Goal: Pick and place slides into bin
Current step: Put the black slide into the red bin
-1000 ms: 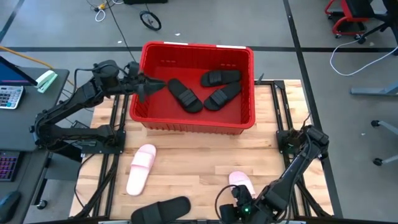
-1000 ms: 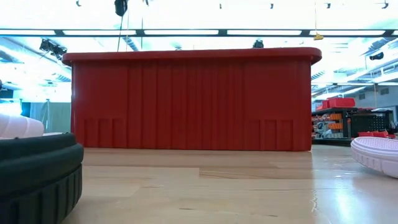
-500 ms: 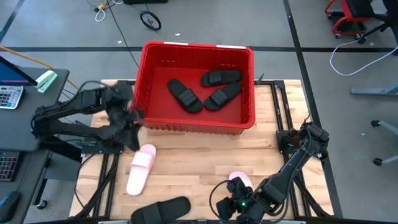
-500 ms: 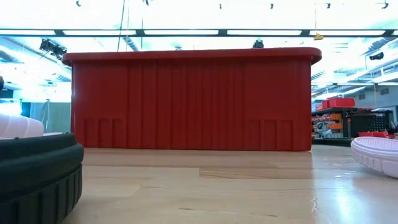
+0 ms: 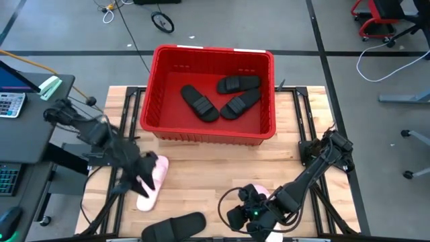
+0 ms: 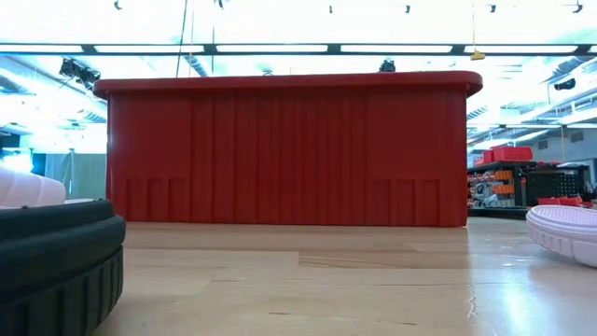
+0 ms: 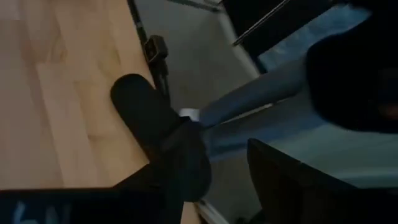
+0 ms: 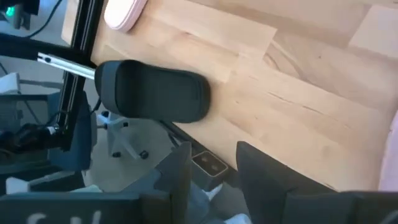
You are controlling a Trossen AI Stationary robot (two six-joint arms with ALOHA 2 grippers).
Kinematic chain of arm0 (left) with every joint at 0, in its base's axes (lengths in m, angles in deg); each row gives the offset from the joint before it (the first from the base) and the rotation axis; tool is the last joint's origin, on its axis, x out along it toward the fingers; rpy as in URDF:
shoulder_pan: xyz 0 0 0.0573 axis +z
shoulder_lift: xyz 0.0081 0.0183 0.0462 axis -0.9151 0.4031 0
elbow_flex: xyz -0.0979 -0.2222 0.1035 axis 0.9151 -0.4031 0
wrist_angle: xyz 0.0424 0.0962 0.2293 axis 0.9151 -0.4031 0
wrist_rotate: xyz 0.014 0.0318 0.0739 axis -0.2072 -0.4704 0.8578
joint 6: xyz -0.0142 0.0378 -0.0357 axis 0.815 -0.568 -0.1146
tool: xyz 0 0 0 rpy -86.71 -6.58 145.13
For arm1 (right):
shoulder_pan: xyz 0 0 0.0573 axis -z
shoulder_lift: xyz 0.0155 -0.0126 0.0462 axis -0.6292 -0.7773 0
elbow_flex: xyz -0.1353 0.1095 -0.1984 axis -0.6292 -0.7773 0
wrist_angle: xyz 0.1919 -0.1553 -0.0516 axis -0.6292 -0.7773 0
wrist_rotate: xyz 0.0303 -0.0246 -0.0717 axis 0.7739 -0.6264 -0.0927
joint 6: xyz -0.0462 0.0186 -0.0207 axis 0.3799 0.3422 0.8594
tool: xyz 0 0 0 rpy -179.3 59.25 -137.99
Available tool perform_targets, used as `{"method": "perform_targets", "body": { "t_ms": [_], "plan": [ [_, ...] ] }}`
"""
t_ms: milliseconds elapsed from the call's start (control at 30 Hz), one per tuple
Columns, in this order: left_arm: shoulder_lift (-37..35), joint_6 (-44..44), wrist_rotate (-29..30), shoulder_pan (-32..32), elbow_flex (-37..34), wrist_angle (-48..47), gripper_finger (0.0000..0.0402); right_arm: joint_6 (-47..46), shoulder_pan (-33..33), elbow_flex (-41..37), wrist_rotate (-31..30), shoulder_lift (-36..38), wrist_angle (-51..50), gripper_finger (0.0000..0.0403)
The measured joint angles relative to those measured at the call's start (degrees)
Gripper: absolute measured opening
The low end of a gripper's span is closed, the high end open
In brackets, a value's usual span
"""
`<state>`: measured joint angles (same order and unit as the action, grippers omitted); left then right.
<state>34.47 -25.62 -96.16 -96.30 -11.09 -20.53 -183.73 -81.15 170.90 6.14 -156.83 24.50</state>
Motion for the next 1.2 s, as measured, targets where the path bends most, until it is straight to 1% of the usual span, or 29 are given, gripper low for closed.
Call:
{"method": "perform_targets", "body": {
  "t_ms": [100,167,267,367,533,733,900,967,1200],
  "plan": [
    [4.9,-1.3,5.7,-4.8,0.0,0.5,0.0178,0.0,0.6,0.0,0.0,0.0,0.1,0.0134],
    [8.8,-4.3,7.2,-7.1,0.0,0.8,0.0177,0.0,0.8,0.0,0.0,0.0,0.3,0.0134],
    [14.8,-9.2,7.4,-9.4,0.0,3.5,0.0174,0.0,1.2,0.0,0.0,0.0,0.3,0.0134],
    [20.7,-14.2,6.2,-10.5,0.0,7.8,0.0174,0.1,1.2,0.0,0.0,0.0,0.3,0.0134],
    [29.4,-21.1,2.5,-10.6,2.0,12.6,0.0182,0.5,1.2,0.0,0.0,0.0,0.3,0.0134],
    [37.0,-29.5,1.6,-10.6,6.7,13.4,0.0188,0.6,1.2,0.0,0.0,0.0,0.3,0.0134],
    [42.5,-31.5,-5.1,-10.6,10.3,13.4,0.0184,0.6,1.2,0.0,0.0,0.0,0.3,0.0134],
    [44.4,-31.5,-6.8,-10.6,11.2,13.0,0.0184,0.5,1.2,0.0,0.0,0.0,0.3,0.0134],
    [49.4,-31.5,-7.0,-10.0,12.5,10.9,0.0196,0.5,1.2,0.1,0.0,-0.1,0.4,0.0134]
  ]
}}
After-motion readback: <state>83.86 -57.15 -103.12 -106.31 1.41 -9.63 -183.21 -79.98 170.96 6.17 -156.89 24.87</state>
